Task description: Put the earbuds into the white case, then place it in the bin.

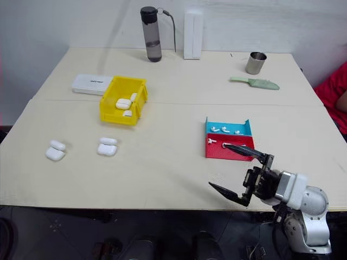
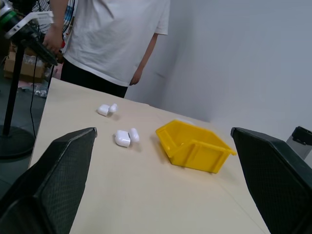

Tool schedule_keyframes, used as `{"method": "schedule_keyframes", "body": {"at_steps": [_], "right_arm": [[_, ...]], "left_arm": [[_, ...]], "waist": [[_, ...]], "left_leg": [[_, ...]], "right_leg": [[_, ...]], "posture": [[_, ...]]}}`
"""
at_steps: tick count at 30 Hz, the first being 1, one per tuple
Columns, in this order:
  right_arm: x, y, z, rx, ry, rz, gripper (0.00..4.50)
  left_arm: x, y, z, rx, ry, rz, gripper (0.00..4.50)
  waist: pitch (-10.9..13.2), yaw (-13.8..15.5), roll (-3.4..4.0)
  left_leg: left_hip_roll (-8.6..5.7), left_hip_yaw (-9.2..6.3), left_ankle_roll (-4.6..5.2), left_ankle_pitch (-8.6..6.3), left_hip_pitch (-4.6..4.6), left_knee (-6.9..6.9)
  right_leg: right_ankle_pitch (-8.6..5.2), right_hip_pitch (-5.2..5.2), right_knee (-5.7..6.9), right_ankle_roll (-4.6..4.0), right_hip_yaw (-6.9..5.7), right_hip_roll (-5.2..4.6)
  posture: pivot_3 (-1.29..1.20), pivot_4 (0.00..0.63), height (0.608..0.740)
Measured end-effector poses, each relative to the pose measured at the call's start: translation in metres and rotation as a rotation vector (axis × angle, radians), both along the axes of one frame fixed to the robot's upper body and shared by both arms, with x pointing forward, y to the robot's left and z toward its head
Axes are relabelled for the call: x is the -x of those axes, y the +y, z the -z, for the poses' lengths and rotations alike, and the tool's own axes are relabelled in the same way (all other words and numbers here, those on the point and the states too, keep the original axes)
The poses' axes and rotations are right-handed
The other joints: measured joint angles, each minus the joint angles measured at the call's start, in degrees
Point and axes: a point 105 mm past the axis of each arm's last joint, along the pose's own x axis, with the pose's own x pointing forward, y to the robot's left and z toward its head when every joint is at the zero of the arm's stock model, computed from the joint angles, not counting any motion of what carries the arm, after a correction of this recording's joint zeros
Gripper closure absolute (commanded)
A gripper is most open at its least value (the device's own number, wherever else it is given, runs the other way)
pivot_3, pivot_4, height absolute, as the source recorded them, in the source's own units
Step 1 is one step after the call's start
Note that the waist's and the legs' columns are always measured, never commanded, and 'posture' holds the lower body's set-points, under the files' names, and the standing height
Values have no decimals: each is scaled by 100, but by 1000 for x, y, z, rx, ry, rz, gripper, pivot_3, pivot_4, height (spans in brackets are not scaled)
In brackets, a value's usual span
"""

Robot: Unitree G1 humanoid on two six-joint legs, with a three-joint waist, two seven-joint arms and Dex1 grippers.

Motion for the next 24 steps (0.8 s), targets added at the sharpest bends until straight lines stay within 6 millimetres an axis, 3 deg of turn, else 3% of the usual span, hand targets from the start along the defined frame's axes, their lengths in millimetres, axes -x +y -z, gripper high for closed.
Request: {"method": "schedule_keyframes", "body": {"at_steps": [4, 8, 10, 14, 17, 24], "right_arm": [[-1, 0, 0, 6, 5, 13, 0], [-5, 5, -5, 8, 6, 22, 0], [-7, 9, -8, 8, 10, 29, 0], [-10, 17, -11, 12, 17, 36, 0], [-10, 20, -14, 11, 20, 37, 0], [-9, 20, -11, 33, 31, 31, 0]], "left_arm": [[-44, -19, -18, -64, 129, 186, 24], [-78, -20, -23, -160, 270, 285, 24], [-95, -19, -19, -199, 300, 321, 24], [-115, -17, 2, -242, 397, 369, 24], [-128, -19, 17, -250, 459, 398, 24], [-153, -23, 25, -280, 500, 429, 24]], "waist": [[-2, -42, -3], [18, -164, 34], [20, -201, 39], [18, -210, 34], [16, -173, 22], [17, -155, 6]], "left_leg": [[-3, 7, 0, -4, -1, -4], [-3, 18, -5, -4, -6, -17], [-4, 30, -10, -3, -8, -26], [-1, 34, -17, -1, -98, 19], [-6, 31, -15, -2, -102, 45], [-6, 22, -10, -6, -113, 92]], "right_leg": [[0, -7, 2, 0, 0, 0], [1, -31, 17, 1, -10, 1], [1, -55, 63, 2, -11, 5], [2, -159, 126, 4, -23, 11], [2, -166, 159, 4, -32, 4], [3, -153, 158, 6, -33, -1]], "posture": [[0, 150, 740], [0, 150, 740], [0, 150, 740], [0, 150, 740], [0, 150, 740], [0, 150, 740]]}}
